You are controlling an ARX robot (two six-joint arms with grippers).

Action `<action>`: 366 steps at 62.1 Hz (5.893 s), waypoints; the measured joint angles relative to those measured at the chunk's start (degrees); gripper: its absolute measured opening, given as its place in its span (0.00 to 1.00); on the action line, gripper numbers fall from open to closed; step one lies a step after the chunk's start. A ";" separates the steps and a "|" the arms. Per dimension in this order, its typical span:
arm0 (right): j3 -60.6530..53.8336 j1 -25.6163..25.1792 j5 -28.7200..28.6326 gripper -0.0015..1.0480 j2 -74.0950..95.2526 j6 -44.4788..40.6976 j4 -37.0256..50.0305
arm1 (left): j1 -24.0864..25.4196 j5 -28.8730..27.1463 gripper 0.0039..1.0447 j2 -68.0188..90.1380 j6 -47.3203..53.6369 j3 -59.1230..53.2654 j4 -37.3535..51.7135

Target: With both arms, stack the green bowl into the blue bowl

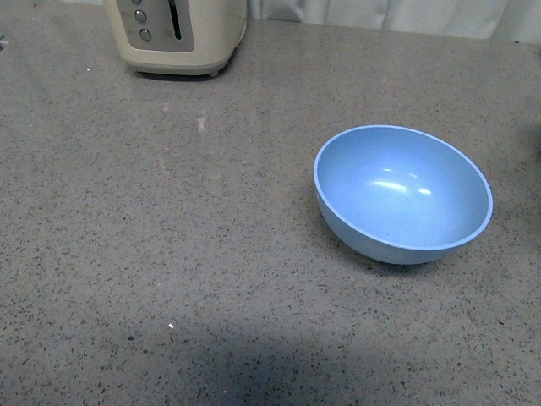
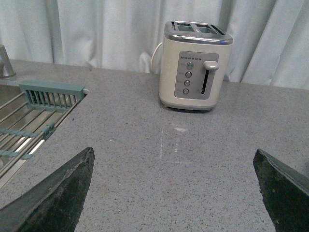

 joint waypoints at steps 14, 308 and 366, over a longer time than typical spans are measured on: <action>7.80 1.73 0.61 0.91 8.76 -6.45 -8.96 | 0.00 0.00 0.94 0.00 0.00 0.00 0.00; -28.70 19.12 23.67 0.56 -32.57 27.54 31.54 | 0.00 0.00 0.94 0.00 0.00 0.00 -0.04; -38.42 9.40 14.10 0.01 -63.78 27.91 12.79 | 0.00 0.00 0.94 0.00 0.00 0.00 -0.04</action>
